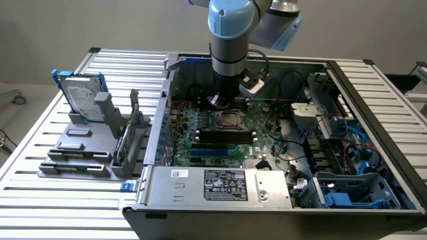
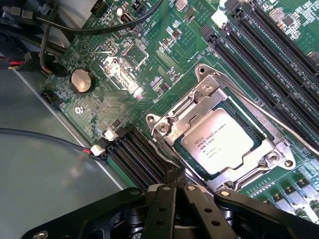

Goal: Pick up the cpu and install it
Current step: 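Install the first cpu locking lever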

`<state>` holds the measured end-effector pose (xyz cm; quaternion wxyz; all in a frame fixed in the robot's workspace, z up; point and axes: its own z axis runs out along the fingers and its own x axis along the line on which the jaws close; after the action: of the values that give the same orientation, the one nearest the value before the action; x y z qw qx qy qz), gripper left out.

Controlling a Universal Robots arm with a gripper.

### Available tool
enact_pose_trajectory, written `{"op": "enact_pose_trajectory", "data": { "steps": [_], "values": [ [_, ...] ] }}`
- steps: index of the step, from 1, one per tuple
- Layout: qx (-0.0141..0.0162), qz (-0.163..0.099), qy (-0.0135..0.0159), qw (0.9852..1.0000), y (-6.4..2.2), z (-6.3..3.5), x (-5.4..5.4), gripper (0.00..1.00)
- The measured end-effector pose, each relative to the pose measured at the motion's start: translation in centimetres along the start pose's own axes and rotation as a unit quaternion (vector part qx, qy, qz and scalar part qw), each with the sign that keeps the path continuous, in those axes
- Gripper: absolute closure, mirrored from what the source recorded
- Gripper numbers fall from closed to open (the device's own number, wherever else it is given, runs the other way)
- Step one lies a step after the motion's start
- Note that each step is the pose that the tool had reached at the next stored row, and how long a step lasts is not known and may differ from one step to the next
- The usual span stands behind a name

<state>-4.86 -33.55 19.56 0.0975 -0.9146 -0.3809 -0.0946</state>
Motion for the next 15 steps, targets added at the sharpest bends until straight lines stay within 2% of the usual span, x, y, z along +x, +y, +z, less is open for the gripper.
{"op": "enact_pose_trajectory", "data": {
  "steps": [15],
  "values": [
    [0.0,0.0,0.0,1.0,0.08,0.14,0.01,0.89]
  ]
}}
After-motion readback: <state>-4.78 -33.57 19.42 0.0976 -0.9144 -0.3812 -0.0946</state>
